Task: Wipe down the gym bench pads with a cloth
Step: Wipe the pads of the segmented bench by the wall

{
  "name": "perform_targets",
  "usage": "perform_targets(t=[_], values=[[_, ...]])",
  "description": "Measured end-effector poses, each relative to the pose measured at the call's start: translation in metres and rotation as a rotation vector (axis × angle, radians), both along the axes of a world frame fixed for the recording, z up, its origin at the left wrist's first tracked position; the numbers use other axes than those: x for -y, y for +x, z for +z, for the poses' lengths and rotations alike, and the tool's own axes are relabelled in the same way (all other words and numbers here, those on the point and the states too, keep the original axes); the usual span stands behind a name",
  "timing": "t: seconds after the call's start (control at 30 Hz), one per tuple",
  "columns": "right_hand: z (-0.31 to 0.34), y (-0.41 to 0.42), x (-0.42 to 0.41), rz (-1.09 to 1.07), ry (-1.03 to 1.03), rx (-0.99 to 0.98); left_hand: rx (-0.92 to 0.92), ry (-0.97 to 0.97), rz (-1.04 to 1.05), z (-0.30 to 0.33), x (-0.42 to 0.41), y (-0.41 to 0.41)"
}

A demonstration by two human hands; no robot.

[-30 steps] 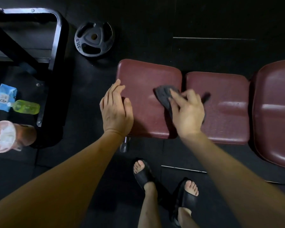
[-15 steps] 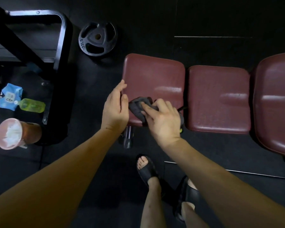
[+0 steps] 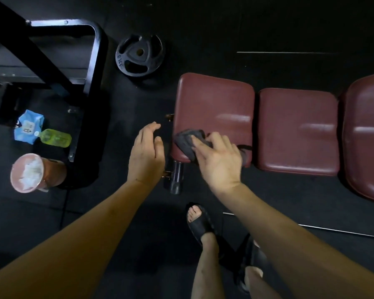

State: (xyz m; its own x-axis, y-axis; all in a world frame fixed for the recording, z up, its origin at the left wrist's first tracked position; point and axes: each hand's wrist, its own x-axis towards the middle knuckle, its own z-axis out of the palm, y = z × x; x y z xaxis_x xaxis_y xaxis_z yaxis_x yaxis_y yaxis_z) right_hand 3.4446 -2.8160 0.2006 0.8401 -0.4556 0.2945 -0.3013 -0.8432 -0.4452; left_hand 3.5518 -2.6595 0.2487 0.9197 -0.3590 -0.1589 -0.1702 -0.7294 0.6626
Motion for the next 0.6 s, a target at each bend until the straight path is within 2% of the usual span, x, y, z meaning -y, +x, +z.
perform_targets(t=[0.1, 0.2, 0.3, 0.47, 0.53, 0.6], values=[[-0.022, -0.049, 0.054, -0.129, -0.028, -0.026, 0.038, -0.017, -0.075, -0.004, 0.012, -0.002], [-0.033, -0.062, 0.074, -0.200, -0.024, -0.063, 0.117, 0.039, -0.185, -0.010, 0.036, -0.004], [-0.033, -0.026, 0.093, -0.229, -0.007, -0.052, 0.181, 0.106, -0.244, -0.014, 0.058, -0.007], [-0.021, 0.057, 0.140, -0.412, 0.062, -0.095, 0.272, 0.146, -0.311, -0.025, 0.075, -0.014], [-0.018, 0.062, 0.134, -0.424, 0.091, -0.092, 0.292, 0.167, -0.309, -0.026, 0.081, -0.014], [-0.019, 0.037, 0.118, -0.347, 0.074, -0.079, 0.299, 0.183, -0.297, -0.026, 0.085, -0.015]])
